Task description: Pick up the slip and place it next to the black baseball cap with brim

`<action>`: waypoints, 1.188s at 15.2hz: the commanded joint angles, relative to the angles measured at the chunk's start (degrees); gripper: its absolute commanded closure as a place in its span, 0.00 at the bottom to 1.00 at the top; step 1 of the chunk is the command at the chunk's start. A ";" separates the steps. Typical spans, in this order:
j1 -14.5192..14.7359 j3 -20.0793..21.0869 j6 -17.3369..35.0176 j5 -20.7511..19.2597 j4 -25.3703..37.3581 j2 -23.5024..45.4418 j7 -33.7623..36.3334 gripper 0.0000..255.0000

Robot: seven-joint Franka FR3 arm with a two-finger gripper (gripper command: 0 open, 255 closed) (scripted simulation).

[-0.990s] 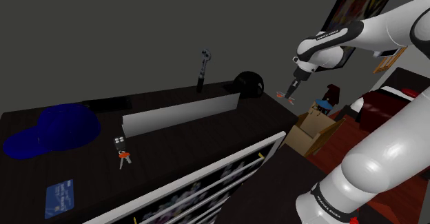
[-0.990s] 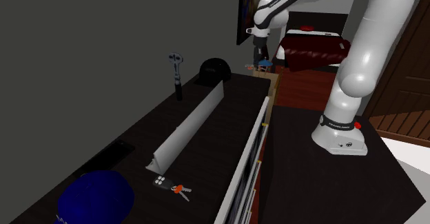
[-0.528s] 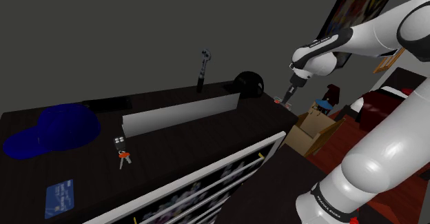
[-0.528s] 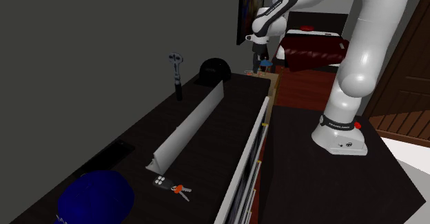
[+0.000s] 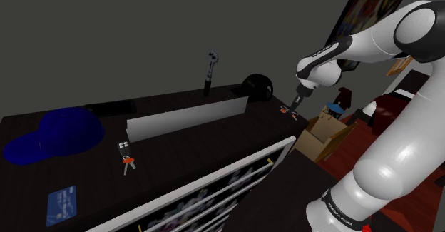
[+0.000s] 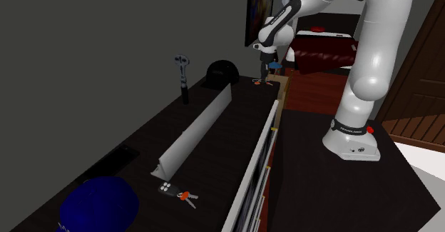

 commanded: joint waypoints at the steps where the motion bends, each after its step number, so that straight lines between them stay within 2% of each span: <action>1: -0.14 0.03 0.64 0.54 -0.17 0.56 -0.57 1.00; 8: -0.15 0.03 0.63 0.53 -0.17 0.55 -0.57 1.00; 9: -0.15 0.03 0.63 0.53 -0.17 0.55 -0.57 0.00; 14: -0.14 0.03 0.63 0.53 -0.17 0.55 -0.57 0.00; 18: 0.04 -0.90 -6.19 -4.64 1.71 -5.40 3.06 0.00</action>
